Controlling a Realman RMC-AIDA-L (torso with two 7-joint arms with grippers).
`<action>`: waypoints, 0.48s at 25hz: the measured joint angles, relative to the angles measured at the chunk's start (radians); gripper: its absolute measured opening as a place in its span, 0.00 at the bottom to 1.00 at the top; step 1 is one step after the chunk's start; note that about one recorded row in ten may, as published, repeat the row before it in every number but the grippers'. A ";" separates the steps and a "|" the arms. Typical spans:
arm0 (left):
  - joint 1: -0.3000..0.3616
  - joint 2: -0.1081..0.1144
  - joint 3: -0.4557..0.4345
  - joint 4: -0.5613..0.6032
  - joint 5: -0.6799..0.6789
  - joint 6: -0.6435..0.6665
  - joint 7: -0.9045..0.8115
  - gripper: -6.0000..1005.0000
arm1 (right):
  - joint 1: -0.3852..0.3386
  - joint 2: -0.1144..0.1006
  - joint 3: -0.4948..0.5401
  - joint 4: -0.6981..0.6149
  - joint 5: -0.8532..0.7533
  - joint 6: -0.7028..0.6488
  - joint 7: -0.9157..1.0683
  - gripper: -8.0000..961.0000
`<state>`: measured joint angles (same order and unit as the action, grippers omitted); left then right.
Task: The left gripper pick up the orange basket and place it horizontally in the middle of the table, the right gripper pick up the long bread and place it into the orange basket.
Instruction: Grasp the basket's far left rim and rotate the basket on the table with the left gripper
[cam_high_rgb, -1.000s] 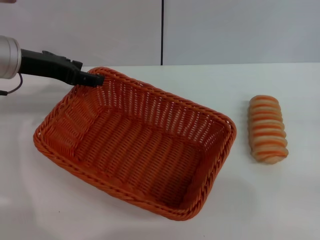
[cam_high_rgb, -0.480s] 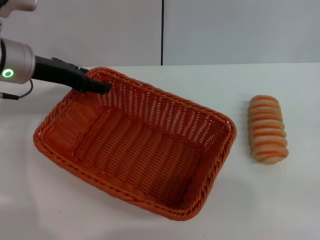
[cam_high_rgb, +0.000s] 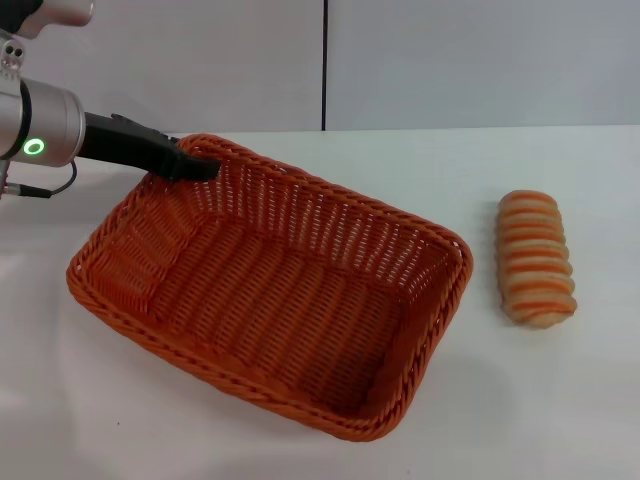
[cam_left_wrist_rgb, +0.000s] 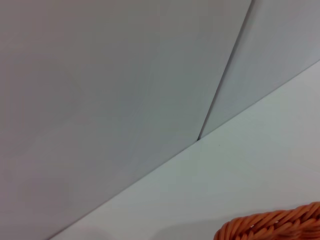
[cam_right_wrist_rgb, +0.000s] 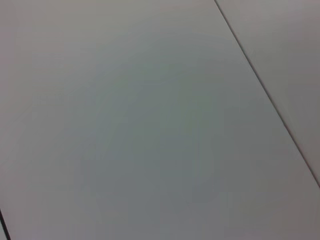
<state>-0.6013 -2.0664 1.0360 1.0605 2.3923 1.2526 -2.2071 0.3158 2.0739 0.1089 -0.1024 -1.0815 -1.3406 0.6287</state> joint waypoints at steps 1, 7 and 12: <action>0.000 0.000 0.000 0.000 0.000 0.000 0.000 0.69 | -0.001 0.000 0.002 0.000 0.000 0.000 0.000 0.51; 0.002 0.000 0.003 0.000 -0.002 -0.003 0.000 0.44 | -0.005 0.000 0.009 0.000 0.000 0.000 0.000 0.51; 0.005 0.000 -0.002 0.000 -0.006 -0.003 0.000 0.24 | -0.005 0.000 0.010 0.000 0.000 0.000 0.000 0.51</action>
<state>-0.5966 -2.0662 1.0341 1.0606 2.3867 1.2500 -2.2075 0.3111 2.0740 0.1190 -0.1028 -1.0815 -1.3407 0.6289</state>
